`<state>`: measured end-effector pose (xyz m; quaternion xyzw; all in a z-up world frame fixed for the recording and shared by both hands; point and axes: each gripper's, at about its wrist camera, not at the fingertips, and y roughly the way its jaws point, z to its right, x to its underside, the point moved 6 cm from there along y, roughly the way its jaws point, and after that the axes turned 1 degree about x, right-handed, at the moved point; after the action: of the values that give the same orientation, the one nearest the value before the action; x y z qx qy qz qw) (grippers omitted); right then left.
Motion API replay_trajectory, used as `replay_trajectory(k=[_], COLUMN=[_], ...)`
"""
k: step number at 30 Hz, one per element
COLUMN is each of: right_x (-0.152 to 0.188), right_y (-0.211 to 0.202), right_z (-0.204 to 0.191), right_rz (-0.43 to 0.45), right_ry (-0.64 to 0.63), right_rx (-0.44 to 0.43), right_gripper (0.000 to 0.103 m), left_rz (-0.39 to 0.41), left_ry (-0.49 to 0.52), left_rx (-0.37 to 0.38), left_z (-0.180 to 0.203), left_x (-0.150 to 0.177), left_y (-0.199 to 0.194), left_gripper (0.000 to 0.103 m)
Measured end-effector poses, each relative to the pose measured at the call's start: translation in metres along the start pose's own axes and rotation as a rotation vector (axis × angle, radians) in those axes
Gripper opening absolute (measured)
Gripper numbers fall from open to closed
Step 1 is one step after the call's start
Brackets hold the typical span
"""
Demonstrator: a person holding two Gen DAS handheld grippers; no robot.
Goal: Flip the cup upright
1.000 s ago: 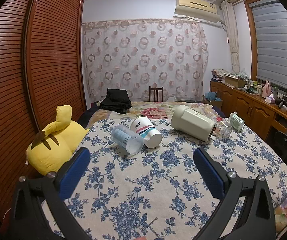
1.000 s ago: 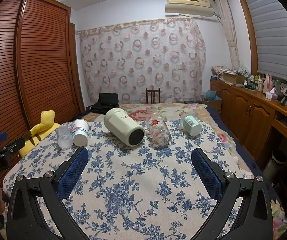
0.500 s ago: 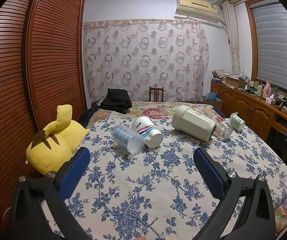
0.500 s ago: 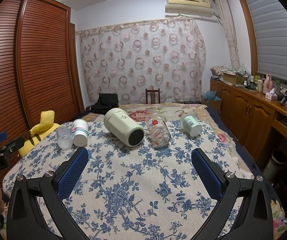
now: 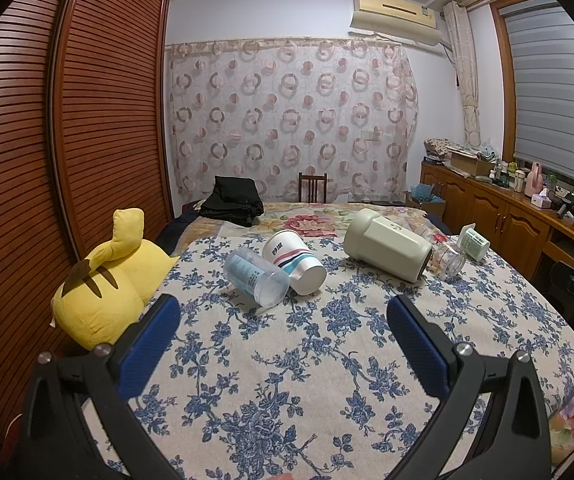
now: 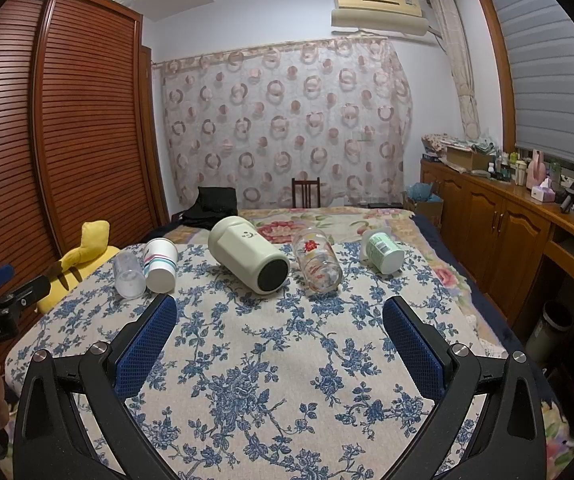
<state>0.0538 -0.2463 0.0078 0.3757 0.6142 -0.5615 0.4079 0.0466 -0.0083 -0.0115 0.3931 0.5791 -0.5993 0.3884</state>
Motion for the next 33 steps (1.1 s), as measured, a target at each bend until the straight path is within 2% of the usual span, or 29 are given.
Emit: replay_trajectory(k=[33], right_x=[0.0007], right_y=[-0.0020], right_z=[-0.0003], right_rz=[0.001], right_ry=[-0.001], right_rx=[0.000], right_gripper=[0.103], left_rz=[0.004], left_ry=[-0.008], left_rx=[0.002], left_z=[-0.0042], left_x=[-0.0010], left_y=[-0.0008], left_gripper=[0.103])
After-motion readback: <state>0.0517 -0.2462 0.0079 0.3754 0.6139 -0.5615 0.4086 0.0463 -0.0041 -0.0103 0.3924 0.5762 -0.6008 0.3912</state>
